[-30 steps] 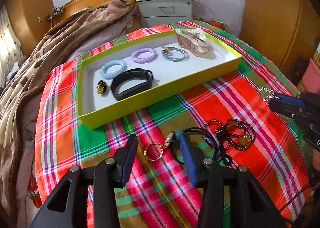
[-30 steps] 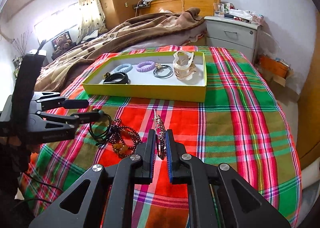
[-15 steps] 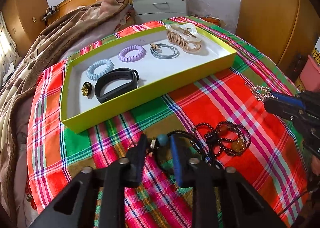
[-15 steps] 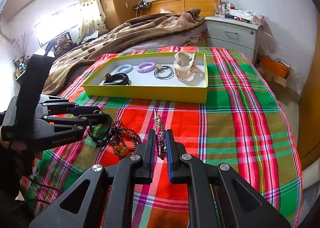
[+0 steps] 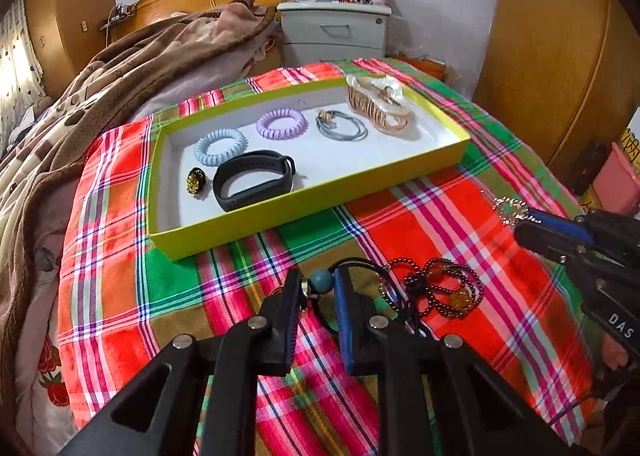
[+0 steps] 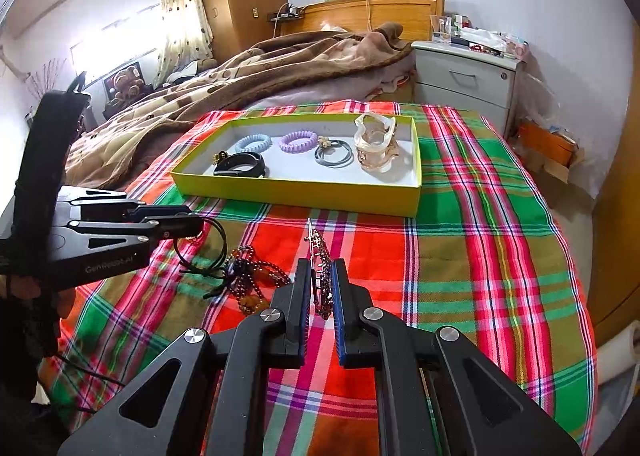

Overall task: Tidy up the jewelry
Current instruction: 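Release the teal-bead tie into the box with left tool while right tool drops the pink clip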

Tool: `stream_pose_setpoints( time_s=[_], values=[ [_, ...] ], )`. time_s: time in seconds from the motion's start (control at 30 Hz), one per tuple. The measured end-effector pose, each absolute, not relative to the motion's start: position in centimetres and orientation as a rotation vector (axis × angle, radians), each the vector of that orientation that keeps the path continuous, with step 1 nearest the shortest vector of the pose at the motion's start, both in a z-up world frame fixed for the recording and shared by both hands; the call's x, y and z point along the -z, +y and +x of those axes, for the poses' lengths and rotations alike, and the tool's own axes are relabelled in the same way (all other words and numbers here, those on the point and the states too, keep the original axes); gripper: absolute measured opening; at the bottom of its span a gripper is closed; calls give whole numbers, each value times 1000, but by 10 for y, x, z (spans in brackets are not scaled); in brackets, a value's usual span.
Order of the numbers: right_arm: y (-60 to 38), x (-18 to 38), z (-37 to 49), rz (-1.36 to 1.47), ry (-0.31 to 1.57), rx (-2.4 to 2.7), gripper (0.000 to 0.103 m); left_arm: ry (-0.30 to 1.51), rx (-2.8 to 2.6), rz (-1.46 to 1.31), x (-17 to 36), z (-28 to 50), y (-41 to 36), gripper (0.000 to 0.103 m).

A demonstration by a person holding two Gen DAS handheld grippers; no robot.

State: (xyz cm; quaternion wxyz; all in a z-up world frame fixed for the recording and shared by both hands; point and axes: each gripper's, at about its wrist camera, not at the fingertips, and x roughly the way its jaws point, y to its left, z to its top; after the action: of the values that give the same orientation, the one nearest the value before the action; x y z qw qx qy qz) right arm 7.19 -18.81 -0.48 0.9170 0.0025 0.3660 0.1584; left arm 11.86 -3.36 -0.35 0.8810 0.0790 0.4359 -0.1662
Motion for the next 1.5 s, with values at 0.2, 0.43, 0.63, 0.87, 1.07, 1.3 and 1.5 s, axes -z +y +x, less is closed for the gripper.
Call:
stream_pose_setpoints(
  time_s=[0.2, 0.43, 0.63, 0.87, 1.07, 1.3, 1.5],
  values=[
    [-185, -2, 68, -2, 737, -321, 10, 879, 356, 128, -10, 111, -27, 18],
    [-183, -14, 65, -12, 712, -317, 10, 845, 358, 84, -28, 107, -18, 18],
    [-183, -23, 66, -16, 687, -312, 10, 822, 380, 25, -43, 110, -5, 18],
    [-176, -31, 78, -32, 667, -315, 10, 795, 353, -8, -58, 120, 9, 18],
    [-166, -41, 100, -50, 642, -331, 10, 786, 326, -15, -65, 145, 17, 18],
    [-153, -37, 136, -67, 659, -337, 10, 798, 299, -49, -66, 186, 26, 18],
    [-147, -28, 168, -58, 688, -328, 10, 825, 296, -73, -61, 221, 28, 18]
  ],
)
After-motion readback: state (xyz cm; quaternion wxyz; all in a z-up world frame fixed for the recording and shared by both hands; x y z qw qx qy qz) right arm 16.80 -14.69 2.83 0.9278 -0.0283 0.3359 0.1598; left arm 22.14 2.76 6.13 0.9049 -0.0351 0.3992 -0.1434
